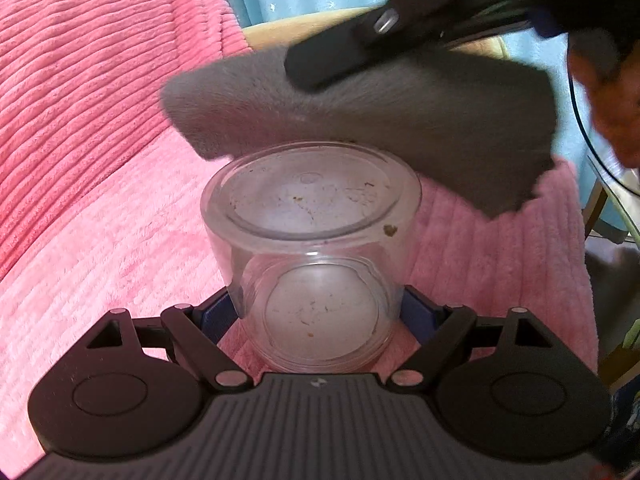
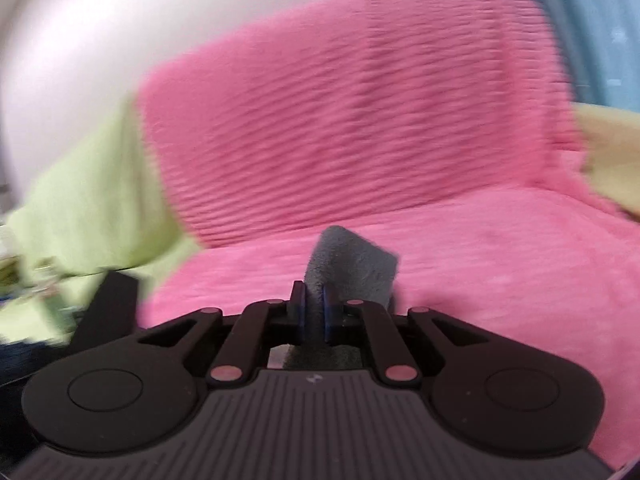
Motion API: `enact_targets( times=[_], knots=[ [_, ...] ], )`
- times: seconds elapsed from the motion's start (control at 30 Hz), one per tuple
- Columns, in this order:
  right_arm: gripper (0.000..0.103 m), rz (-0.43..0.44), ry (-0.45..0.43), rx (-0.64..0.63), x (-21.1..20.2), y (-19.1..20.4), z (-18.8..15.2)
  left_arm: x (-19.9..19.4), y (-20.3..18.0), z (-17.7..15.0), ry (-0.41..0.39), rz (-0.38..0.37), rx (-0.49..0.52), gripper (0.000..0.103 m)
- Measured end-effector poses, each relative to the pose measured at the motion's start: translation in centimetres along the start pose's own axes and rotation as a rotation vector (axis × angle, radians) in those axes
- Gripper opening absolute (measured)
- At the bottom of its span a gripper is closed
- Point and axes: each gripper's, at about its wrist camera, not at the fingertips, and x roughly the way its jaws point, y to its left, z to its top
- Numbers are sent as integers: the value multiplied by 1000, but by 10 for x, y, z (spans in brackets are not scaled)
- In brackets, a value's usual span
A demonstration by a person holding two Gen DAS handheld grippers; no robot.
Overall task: Clean container
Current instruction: 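Rub the grey cloth in the right gripper across the jar rim, then sweep the cloth in the right gripper over the jar opening again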
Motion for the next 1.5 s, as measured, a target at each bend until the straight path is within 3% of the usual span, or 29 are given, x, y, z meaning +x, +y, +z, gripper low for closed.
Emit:
enact_targets(
  times=[0.13, 0.23, 0.4, 0.6, 0.9, 1.1, 1.17, 1.37, 1.5],
  knots=[
    [7, 146, 68, -36, 5, 10, -3, 2, 1, 2, 4, -9, 3, 86],
    [7, 163, 122, -42, 17, 10, -9, 5, 2, 4, 8, -16, 1, 86],
    [5, 161, 122, -32, 31, 5, -13, 10, 3, 7, 14, -28, -2, 86],
    [5, 65, 77, -25, 48, -1, -7, 16, 5, 11, 22, -42, -6, 86],
    [5, -207, 28, -138, 48, 4, -7, 19, 12, 12, 9, -43, -5, 86],
    [6, -243, 31, -78, 27, -3, -2, 22, 13, 16, 6, -42, 0, 86],
    [7, -201, 27, -49, 13, -4, 2, -2, 2, -9, 5, -48, -2, 86],
    [7, 76, 99, -82, -5, 10, -2, -10, -2, -18, 2, -51, 3, 86],
    [7, 106, 163, -89, 14, 15, -8, -22, 0, -26, 4, -49, 4, 86]
  ],
)
